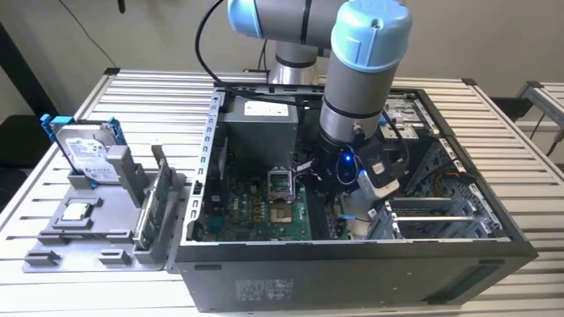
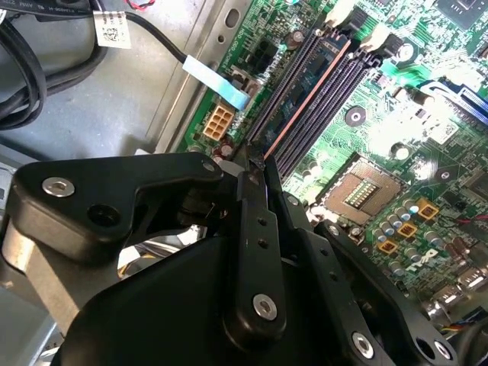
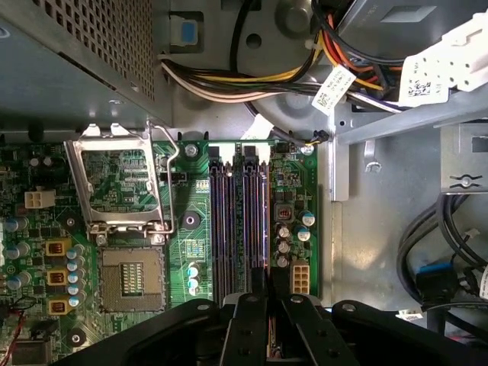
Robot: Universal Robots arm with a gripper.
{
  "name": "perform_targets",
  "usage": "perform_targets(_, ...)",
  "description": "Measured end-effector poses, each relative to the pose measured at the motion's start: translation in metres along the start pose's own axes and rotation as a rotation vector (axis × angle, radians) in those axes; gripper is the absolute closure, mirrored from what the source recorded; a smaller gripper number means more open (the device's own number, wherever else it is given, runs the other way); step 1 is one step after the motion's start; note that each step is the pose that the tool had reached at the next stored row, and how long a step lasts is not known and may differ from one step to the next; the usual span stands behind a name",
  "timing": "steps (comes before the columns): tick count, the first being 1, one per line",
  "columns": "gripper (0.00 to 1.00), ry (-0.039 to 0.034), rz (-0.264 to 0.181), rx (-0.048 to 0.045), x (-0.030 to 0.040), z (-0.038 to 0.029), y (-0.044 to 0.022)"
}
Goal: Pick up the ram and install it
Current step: 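Insert the ram into the slot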
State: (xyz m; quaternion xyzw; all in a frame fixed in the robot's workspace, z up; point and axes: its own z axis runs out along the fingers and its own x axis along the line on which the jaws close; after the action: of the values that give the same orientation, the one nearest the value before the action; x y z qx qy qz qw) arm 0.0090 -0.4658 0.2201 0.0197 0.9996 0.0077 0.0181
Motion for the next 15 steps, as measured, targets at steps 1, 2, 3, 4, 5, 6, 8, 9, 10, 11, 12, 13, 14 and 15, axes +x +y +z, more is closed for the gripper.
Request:
perform_targets(1, 0.86, 0.0000, 0.000, 0.0000, 0.0000, 0.0000, 0.0000)
perform_targets(2, 0.86, 0.0000, 0.000, 0.0000, 0.0000, 0.0000, 0.0000)
perform_targets(3, 0.86, 0.0000, 0.000, 0.0000, 0.0000, 0.0000, -0.0001)
perform_targets(4, 0.86, 0.0000, 0.000, 0.0000, 0.0000, 0.0000, -0.0001)
perform_targets(5, 0.86, 0.0000, 0.000, 0.0000, 0.0000, 0.0000, -0.0001)
perform_targets(6, 0.86, 0.0000, 0.000, 0.0000, 0.0000, 0.0000, -0.0001)
perform_targets(8, 0.86, 0.0000, -0.002, 0.0000, 0.0000, 0.0000, -0.0001)
perform_targets(9, 0.86, 0.0000, -0.004, 0.0000, 0.0000, 0.0000, -0.0001)
perform_targets(10, 0.86, 0.0001, -0.006, -0.0002, 0.0000, 0.0000, -0.0001)
perform_targets(11, 0.86, 0.0001, -0.008, -0.0002, -0.0001, 0.0000, -0.0001)
perform_targets(12, 0.86, 0.0001, -0.010, -0.0003, -0.0002, 0.0000, 0.0000)
perform_targets(13, 0.86, 0.0002, -0.012, -0.0004, -0.0004, 0.0000, 0.0000)
perform_targets(14, 0.86, 0.0002, -0.015, -0.0005, -0.0005, 0.0001, 0.0000)
perform_targets(15, 0.86, 0.0002, -0.016, -0.0006, -0.0004, 0.0001, 0.0000)
